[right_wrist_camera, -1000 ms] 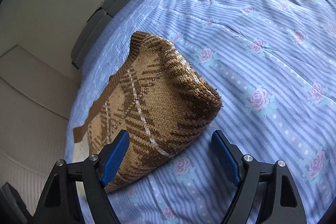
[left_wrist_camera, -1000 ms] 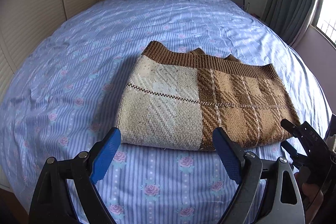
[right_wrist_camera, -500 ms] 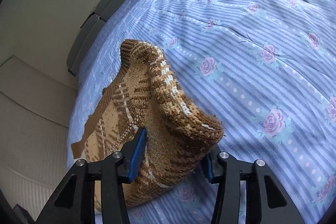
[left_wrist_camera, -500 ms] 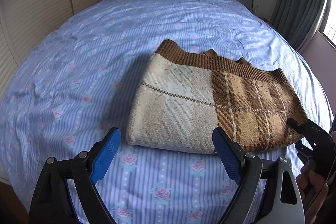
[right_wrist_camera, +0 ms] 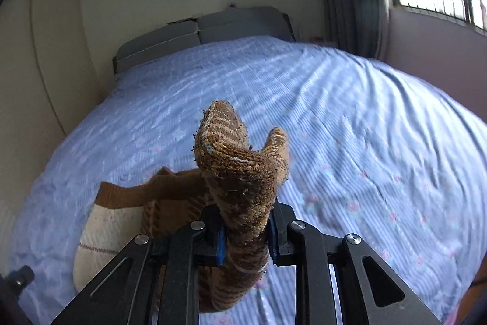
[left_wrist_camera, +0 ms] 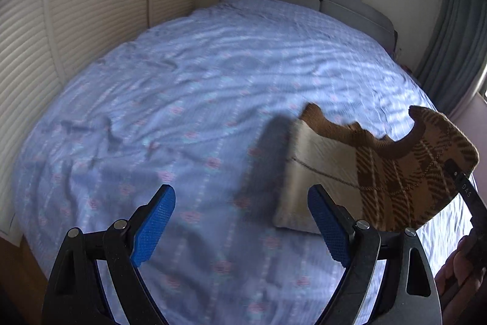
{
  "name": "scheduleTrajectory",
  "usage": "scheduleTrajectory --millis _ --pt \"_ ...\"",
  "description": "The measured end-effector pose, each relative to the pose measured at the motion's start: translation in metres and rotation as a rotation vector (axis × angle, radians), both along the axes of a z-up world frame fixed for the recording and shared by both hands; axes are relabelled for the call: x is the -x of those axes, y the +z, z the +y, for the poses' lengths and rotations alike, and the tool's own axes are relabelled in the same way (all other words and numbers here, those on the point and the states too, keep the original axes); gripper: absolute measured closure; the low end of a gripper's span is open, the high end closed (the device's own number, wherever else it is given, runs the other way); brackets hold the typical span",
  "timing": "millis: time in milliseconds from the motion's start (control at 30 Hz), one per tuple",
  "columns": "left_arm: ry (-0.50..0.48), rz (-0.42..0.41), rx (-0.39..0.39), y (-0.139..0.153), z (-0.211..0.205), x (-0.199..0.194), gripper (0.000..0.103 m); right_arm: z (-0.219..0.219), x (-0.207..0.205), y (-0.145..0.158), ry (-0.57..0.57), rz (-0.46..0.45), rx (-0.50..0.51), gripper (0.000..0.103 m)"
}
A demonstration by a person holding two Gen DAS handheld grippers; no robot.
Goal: Fold small clothes
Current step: 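Grasp one side of the folded sweater with the right gripper and fold it over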
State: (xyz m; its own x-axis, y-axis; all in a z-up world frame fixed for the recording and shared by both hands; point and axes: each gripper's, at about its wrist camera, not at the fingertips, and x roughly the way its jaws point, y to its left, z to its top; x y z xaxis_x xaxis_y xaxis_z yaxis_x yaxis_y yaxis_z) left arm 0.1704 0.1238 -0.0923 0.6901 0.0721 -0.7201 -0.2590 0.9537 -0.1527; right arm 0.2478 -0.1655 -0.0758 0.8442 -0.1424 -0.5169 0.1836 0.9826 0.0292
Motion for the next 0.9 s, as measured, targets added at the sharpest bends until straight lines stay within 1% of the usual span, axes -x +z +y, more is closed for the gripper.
scheduleTrajectory --millis 100,200,267,333,400,467,500,600,633,667,733,767,833,900 --pt "0.05 -0.017 -0.002 0.005 0.031 0.013 0.014 0.062 0.001 0.008 0.093 -0.038 0.166 0.081" --pt "0.106 -0.023 0.005 0.004 0.064 0.027 0.014 0.124 0.005 -0.005 0.194 -0.039 0.323 0.081" --pt "0.136 -0.02 0.013 0.001 0.082 0.035 0.014 0.162 0.011 -0.027 0.269 -0.016 0.431 0.081" --pt "0.156 -0.01 0.021 -0.004 0.098 0.04 0.014 0.19 0.017 -0.051 0.332 0.018 0.524 0.081" --pt "0.171 0.0 0.037 -0.01 0.112 0.045 0.014 0.212 0.025 -0.078 0.398 0.077 0.596 0.081" --pt "0.178 0.01 0.048 -0.016 0.121 0.048 0.014 0.223 0.032 -0.104 0.44 0.131 0.641 0.081" --pt "0.178 0.013 0.053 -0.019 0.123 0.05 0.014 0.226 0.035 -0.112 0.447 0.142 0.661 0.081" --pt "0.163 0.022 0.069 -0.027 0.126 0.05 0.014 0.228 0.046 -0.125 0.452 0.136 0.715 0.08" --pt "0.153 0.028 0.076 -0.03 0.125 0.049 0.014 0.23 0.045 -0.126 0.45 0.133 0.722 0.079" --pt "0.145 0.032 0.081 -0.032 0.124 0.048 0.014 0.231 0.043 -0.125 0.45 0.131 0.721 0.076" --pt "0.127 0.035 0.085 -0.034 0.121 0.046 0.014 0.23 0.041 -0.119 0.443 0.123 0.705 0.074" --pt "0.115 0.035 0.084 -0.034 0.118 0.044 0.014 0.227 0.042 -0.116 0.446 0.12 0.689 0.069" --pt "0.092 0.037 0.079 -0.033 0.113 0.041 0.014 0.225 0.045 -0.112 0.446 0.109 0.66 0.065" --pt "0.069 0.031 0.074 -0.03 0.108 0.038 0.014 0.222 0.048 -0.106 0.45 0.1 0.625 0.058"
